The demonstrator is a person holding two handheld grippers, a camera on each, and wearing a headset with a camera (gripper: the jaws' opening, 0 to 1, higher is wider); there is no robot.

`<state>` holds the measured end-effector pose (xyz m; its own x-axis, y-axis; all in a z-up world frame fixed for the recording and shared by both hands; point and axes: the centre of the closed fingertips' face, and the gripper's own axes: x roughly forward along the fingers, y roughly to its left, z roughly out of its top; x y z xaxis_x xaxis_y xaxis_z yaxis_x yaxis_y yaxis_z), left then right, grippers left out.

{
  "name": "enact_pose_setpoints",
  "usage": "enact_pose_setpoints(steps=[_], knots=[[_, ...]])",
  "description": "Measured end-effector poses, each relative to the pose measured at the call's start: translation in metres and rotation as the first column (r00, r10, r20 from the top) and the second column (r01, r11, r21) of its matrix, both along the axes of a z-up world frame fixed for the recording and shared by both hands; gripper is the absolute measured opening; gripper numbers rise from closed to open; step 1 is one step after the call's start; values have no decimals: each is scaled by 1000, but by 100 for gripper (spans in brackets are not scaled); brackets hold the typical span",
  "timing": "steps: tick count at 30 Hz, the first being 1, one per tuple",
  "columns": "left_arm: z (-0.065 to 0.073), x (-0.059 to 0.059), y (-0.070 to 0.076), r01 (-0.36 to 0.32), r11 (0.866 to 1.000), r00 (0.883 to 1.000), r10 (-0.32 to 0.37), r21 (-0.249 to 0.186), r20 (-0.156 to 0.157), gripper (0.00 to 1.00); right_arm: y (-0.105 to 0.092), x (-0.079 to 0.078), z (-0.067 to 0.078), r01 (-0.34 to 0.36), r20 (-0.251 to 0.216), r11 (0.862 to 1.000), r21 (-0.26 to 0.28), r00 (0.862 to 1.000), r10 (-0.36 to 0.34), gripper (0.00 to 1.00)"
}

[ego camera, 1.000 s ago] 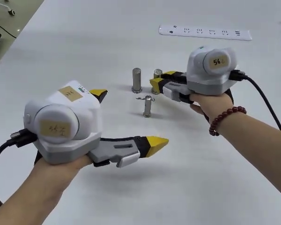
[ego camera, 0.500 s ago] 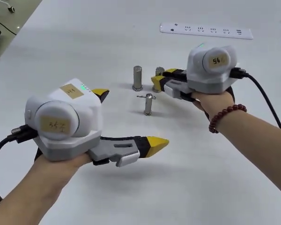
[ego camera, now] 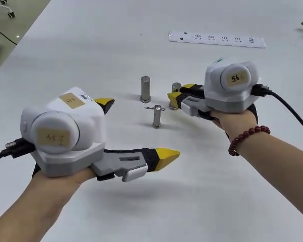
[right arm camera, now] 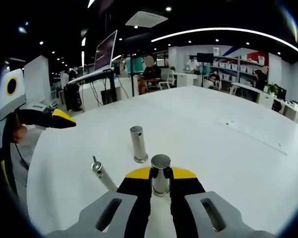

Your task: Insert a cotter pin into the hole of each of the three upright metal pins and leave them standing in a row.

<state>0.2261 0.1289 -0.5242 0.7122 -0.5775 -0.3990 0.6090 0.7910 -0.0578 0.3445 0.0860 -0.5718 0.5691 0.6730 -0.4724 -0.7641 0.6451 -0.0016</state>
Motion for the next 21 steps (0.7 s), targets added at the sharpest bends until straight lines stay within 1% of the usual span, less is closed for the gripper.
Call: enact_pose_setpoints(steps=[8,16,21], knots=[[4,-6,-3,10,1000,1000,-10,-2,6,99,-16,-22,3,27,-4,1000,-10,1000,-27,8],[7,-13,-5,18,1000,1000,-17,-5,12,99,-26,-41,5,47,-7,999,-16,999,-47,8],[6,-15,-4,18,1000,1000,-18,-4,8,99,-31,-51,3,62,-13,998,-20,998,-63,8]])
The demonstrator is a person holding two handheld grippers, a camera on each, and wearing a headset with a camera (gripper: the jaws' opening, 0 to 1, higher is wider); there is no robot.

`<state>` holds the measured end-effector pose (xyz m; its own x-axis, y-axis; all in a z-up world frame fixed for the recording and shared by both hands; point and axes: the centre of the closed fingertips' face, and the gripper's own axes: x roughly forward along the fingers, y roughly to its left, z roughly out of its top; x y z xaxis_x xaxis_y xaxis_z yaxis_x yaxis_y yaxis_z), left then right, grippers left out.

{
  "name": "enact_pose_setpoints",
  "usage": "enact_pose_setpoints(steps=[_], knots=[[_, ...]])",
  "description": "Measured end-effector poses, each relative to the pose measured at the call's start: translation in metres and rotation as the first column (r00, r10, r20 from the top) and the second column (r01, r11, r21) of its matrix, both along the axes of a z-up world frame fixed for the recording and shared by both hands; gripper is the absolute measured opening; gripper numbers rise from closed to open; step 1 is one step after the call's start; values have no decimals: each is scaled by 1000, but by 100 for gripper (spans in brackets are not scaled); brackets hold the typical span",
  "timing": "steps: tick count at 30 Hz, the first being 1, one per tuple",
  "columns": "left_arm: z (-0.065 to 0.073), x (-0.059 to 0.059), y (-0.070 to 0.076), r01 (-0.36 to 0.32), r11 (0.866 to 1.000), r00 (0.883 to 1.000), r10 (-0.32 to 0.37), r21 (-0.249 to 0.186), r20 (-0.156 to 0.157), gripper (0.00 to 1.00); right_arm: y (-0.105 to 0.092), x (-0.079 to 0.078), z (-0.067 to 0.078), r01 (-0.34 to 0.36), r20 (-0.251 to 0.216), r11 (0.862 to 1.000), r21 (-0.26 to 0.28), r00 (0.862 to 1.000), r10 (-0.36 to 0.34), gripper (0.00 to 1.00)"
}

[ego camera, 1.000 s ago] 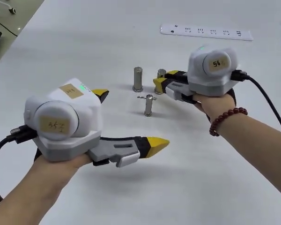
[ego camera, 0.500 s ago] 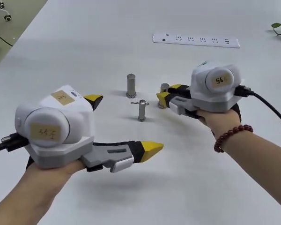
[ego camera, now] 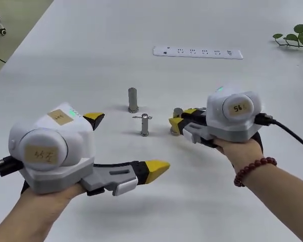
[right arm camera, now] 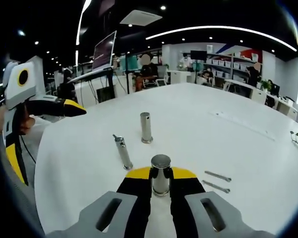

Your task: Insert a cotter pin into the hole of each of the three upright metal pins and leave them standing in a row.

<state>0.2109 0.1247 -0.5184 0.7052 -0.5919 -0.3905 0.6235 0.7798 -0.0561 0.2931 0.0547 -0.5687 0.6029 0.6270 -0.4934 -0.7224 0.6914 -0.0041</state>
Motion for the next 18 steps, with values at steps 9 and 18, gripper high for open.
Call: enact_pose_setpoints(steps=[9,18], knots=[[-1,-3,-1,9,1000,1000,-9,-4,-1,99,-7,-17,-5,39,-18,999,10,999,-39,8],[-2,-5,-1,12,1000,1000,-12,-5,0,98,-8,-22,-8,50,-17,999,8,999,-50,8]])
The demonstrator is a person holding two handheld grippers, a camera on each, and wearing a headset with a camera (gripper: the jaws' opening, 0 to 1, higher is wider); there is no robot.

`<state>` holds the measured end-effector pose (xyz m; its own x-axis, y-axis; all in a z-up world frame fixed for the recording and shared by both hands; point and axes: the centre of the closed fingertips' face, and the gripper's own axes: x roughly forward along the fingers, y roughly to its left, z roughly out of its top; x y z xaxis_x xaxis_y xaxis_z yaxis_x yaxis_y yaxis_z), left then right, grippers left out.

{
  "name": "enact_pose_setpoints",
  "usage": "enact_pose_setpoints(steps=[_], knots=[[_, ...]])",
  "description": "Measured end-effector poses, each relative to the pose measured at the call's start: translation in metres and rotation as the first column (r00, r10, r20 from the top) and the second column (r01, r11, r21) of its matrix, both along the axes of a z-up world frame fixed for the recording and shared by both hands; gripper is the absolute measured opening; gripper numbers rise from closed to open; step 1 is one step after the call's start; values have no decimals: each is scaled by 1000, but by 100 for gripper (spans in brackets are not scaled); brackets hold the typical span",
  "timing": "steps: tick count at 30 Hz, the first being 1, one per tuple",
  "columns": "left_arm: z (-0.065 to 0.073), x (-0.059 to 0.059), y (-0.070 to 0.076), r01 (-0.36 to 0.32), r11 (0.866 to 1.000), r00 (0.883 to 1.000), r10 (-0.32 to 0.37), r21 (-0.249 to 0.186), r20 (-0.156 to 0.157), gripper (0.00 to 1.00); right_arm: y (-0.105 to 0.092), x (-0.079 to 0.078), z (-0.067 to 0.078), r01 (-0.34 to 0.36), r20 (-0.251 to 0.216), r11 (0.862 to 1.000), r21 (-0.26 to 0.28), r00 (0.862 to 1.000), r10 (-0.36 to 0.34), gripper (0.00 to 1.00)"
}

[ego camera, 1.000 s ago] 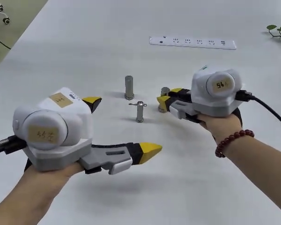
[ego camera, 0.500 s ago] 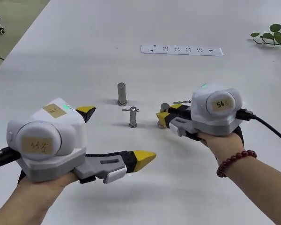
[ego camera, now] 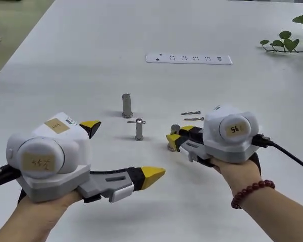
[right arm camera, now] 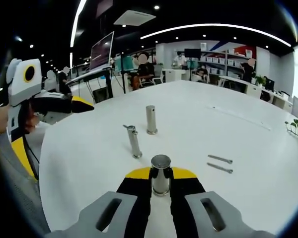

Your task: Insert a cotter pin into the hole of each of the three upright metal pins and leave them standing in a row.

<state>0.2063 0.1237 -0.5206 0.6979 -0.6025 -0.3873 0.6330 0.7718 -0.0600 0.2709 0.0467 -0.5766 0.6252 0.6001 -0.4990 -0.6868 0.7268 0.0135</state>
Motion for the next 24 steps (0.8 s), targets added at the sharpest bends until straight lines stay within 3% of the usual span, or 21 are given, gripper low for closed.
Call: enact_pose_setpoints(steps=[16,20,24], knots=[[-2,-2,-1,2,1000,1000,-2,8,-7,98,1,-5,0,-14,22,1000,-16,1000,15,9],[-1,-2,-1,-1,1000,1000,1,10,-7,98,1,-8,4,-14,-2,1000,19,1000,14,13],[1,-2,-1,-5,1000,1000,5,5,-10,98,-1,-10,12,-34,5,999,31,999,34,15]])
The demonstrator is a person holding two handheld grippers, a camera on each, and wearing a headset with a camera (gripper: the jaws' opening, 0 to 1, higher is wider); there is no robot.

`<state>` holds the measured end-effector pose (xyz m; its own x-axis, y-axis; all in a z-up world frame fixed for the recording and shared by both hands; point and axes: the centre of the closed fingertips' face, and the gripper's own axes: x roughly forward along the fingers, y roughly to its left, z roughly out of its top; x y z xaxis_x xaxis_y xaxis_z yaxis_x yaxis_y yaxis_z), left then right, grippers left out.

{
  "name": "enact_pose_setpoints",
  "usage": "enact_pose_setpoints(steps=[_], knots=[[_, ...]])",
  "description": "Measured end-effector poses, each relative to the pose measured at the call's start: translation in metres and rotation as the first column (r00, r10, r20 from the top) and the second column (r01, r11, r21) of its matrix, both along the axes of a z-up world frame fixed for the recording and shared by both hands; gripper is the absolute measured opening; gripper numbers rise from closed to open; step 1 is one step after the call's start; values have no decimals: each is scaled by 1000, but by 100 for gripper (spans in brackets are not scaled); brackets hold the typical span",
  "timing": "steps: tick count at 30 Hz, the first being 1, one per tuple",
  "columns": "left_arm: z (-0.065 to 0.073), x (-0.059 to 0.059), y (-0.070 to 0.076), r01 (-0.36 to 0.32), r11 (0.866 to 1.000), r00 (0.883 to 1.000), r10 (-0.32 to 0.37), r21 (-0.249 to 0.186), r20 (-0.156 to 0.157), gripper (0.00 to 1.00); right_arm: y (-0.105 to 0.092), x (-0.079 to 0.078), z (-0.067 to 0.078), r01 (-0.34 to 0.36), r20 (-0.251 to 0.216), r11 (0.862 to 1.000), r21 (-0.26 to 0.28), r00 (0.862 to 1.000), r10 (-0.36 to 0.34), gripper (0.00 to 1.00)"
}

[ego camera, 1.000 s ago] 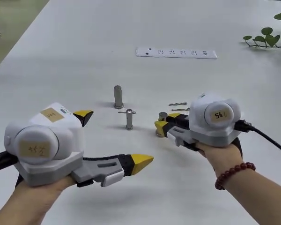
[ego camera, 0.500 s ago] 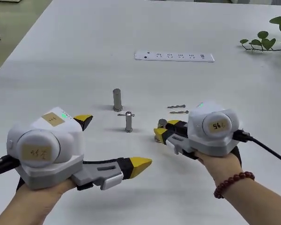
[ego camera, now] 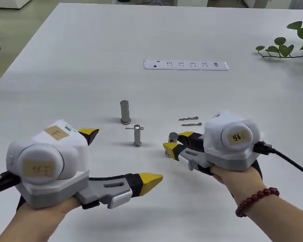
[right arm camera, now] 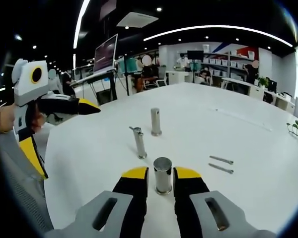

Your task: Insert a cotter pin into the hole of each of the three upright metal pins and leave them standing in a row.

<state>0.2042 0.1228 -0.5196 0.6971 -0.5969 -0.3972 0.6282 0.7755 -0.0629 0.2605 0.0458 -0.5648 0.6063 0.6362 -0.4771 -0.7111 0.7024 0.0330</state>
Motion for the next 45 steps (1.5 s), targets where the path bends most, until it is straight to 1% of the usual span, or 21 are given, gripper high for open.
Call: enact_pose_setpoints(steps=[3,4,6,9,12,14,16,19,21,23,25,29,30,33,34,36,38,39,40,44,45], knots=[[0,0,0,-2,1000,1000,2,-1,-2,98,-2,-1,8,-6,-3,1000,21,1000,6,18],[0,-1,0,-2,1000,1000,2,0,-4,98,-3,-2,11,-9,-16,999,34,1000,10,18],[1,-1,0,-3,1000,1000,3,1,-3,98,-5,-3,16,-13,-27,999,46,1000,14,21],[3,-1,1,-7,1000,1000,7,1,-1,98,-7,-4,24,-24,-29,998,58,999,25,22],[4,0,2,-7,1000,1000,7,2,-2,98,-11,-3,30,-33,-65,996,79,997,38,24],[4,1,3,-8,1000,1000,8,0,-3,98,-13,-2,33,-41,-70,996,79,996,47,23],[5,1,3,-8,1000,1000,8,3,-2,98,-19,3,33,-55,-63,997,58,996,58,23],[6,1,3,-7,1000,1000,7,9,-2,98,-26,7,34,-70,-72,997,23,995,72,23],[7,2,3,-6,1000,1000,6,9,1,98,-31,11,34,-63,-75,998,12,995,64,22],[8,2,2,-5,1000,1000,5,7,5,98,-36,16,32,-60,-80,998,-10,995,59,22],[7,3,3,-6,1000,1000,6,10,2,98,-42,19,26,-62,-90,997,-51,994,57,22],[7,4,2,-7,1000,1000,7,8,1,98,-49,25,20,-70,-107,993,-94,992,60,22],[7,4,2,-7,1000,1000,7,9,0,98,-53,27,16,-90,-110,986,-138,991,75,21],[6,4,2,-7,1000,1000,7,10,-1,98,-55,30,14,-112,-119,979,-171,989,92,21],[6,4,1,-5,1000,1000,5,12,-2,98,-57,32,11,-130,-129,970,-204,986,105,21],[6,4,0,-2,1000,1000,2,12,-5,98,-58,35,9,-161,-130,957,-241,983,132,20],[6,5,0,-2,1000,1000,2,13,-5,98,-57,39,8,-174,-133,952,-250,981,144,19],[5,5,0,-1,1000,1000,1,13,-6,98,-58,40,6,-182,-140,947,-263,979,149,19],[5,5,0,-1,1000,1000,1,13,-8,98,-58,41,3,-203,-154,937,-286,974,164,19],[5,6,-1,2,1000,1000,-2,13,-10,98,-59,48,-4,-238,-180,918,-318,965,188,19],[4,6,-1,3,1000,1000,-3,12,-12,98,-60,50,-7,-258,-195,906,-335,960,202,19]])
